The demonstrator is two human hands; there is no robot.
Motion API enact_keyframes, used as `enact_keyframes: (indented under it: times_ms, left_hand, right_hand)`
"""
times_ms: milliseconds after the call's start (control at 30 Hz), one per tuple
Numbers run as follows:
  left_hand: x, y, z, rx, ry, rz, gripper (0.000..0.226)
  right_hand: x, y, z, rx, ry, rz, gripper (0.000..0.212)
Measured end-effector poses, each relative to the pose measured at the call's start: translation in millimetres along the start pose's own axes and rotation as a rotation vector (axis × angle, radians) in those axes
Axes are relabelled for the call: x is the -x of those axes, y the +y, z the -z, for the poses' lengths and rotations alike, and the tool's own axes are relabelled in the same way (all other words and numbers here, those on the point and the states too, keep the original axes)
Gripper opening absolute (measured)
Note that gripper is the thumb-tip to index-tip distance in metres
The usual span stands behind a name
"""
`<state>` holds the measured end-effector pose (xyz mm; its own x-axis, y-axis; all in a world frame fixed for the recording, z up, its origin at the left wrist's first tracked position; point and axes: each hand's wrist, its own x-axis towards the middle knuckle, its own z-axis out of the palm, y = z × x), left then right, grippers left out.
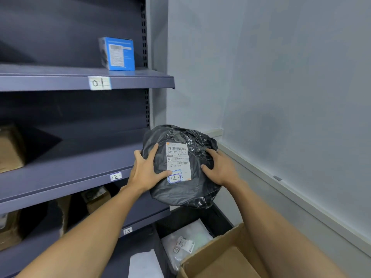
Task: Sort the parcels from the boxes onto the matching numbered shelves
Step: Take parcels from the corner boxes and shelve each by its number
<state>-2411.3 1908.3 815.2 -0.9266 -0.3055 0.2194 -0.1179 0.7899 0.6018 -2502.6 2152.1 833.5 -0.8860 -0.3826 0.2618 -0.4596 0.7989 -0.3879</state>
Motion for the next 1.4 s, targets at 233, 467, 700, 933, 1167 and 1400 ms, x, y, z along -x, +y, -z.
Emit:
enact_keyframes:
  times_ms: [233, 467, 700, 933, 1167, 1400]
  left_hand:
    - [21.0, -33.2, 36.5, -0.025, 0.064, 0.077, 0.114]
    - [19.6, -58.3, 66.2, -0.09, 0.125, 0.156, 0.114]
    - [-2.4, -80.8, 96.9, -0.139, 0.155, 0.239, 0.118]
    - [-29.0, -100.2, 115.2, -0.121, 0.202, 0.335, 0.118]
    - [-49.0, -123.7, 124.7, -0.164, 0.229, 0.425, 0.117]
    - [-59.0, -148.5, 120.2, -0.191, 0.209, 0.467, 0.118]
  right_hand:
    - [-5.9, -48.1, -15.1, -0.006, -0.025, 0.074, 0.065]
    - [-36.2, -86.3, -33.1, -0.007, -0.074, 0.15, 0.066]
    - [-79.7, -119.0, -50.5, -0.037, -0.09, 0.255, 0.067]
    - [-127.3, -147.0, -69.1, -0.053, -0.117, 0.362, 0.065]
    - [-168.4, -167.3, -97.1, -0.027, -0.201, 0.408, 0.061]
    - [-183.1, -178.4, -123.7, 0.021, -0.225, 0.41, 0.059]
